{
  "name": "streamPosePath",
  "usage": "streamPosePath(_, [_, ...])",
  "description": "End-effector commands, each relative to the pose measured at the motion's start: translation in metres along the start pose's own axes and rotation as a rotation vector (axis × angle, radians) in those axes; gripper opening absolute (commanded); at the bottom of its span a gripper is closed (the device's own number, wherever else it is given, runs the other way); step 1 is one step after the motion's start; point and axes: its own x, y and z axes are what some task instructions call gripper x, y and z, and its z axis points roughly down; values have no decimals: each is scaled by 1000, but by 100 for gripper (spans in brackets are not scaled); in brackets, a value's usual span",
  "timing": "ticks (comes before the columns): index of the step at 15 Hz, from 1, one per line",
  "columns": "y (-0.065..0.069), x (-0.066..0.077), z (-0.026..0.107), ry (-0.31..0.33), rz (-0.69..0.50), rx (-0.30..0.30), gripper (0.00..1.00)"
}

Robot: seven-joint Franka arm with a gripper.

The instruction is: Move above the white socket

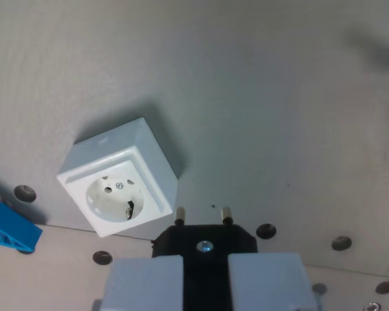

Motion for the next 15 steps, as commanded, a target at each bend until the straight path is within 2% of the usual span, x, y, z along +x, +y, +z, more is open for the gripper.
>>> streamPosePath(1, [-7, -11, 9, 102, -170, -40, 0])
streamPosePath(15, [-36, -41, 56, 92, -345, -64, 0])
